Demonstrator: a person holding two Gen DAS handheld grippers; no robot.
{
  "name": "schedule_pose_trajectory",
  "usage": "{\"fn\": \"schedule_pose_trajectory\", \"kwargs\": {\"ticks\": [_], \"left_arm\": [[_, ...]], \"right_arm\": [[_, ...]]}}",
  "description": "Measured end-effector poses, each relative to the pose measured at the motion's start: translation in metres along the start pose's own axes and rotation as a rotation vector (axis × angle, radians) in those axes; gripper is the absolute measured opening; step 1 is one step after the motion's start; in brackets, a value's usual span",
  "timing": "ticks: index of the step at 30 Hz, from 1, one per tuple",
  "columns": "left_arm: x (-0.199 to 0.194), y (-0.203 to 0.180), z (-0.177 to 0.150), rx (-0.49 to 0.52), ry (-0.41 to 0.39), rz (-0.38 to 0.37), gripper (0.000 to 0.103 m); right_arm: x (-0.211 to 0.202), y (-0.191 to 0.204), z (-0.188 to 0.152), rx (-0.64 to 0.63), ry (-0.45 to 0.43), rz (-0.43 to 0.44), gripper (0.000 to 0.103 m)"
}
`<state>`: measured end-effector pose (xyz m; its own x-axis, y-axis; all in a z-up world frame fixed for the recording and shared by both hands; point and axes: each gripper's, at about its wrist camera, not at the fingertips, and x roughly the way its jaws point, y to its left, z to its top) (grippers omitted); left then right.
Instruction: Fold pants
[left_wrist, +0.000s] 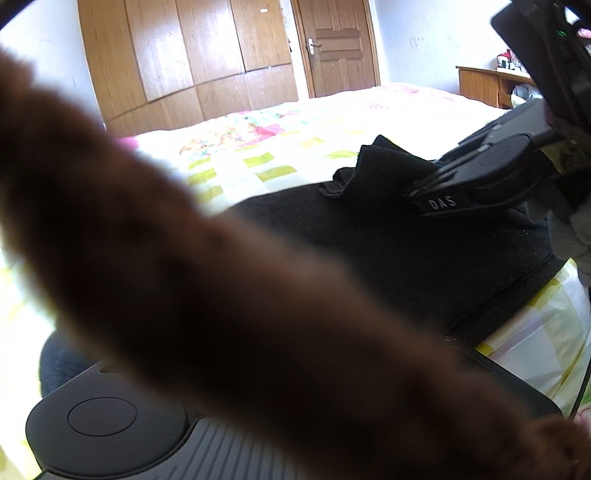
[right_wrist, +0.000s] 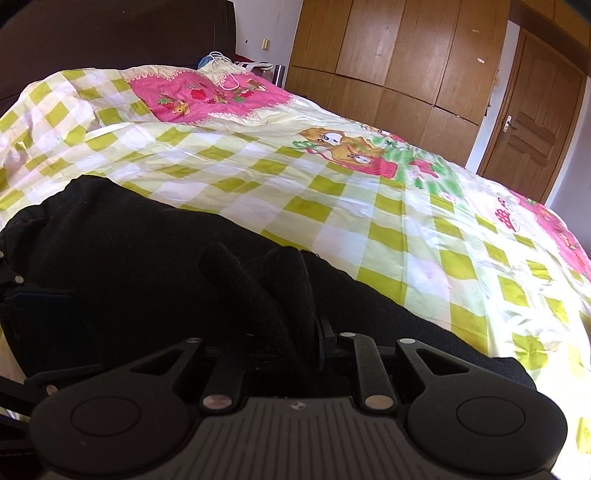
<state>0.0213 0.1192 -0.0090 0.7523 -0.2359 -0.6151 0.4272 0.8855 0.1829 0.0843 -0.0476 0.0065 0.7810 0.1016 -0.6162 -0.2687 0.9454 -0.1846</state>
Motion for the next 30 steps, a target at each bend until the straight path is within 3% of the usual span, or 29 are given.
{"fn": "schedule_pose_trajectory", "kwargs": {"ticks": [2,8,15,22,30], "left_arm": [[-0.004,0.003,-0.001,0.014,-0.008,0.023,0.058],[-0.009,0.021,-0.009,0.008,-0.011,0.085,0.058],[-0.006,0.037,-0.023,-0.087,0.025,0.050,0.058],[-0.003,0.047,-0.027,-0.112,0.014,0.030,0.059],[-0.011,0.056,-0.039,-0.181,0.010,0.016,0.059]], "right_arm": [[0.003,0.000,0.005,0.026,0.014,0.003,0.027],[-0.005,-0.015,0.026,0.135,0.005,0.001,0.025],[-0.028,-0.005,0.074,0.157,-0.106,0.026,0.025],[-0.021,0.060,0.113,0.054,-0.172,0.145,0.025],[-0.007,0.129,0.129,-0.046,-0.168,0.250,0.025]]}}
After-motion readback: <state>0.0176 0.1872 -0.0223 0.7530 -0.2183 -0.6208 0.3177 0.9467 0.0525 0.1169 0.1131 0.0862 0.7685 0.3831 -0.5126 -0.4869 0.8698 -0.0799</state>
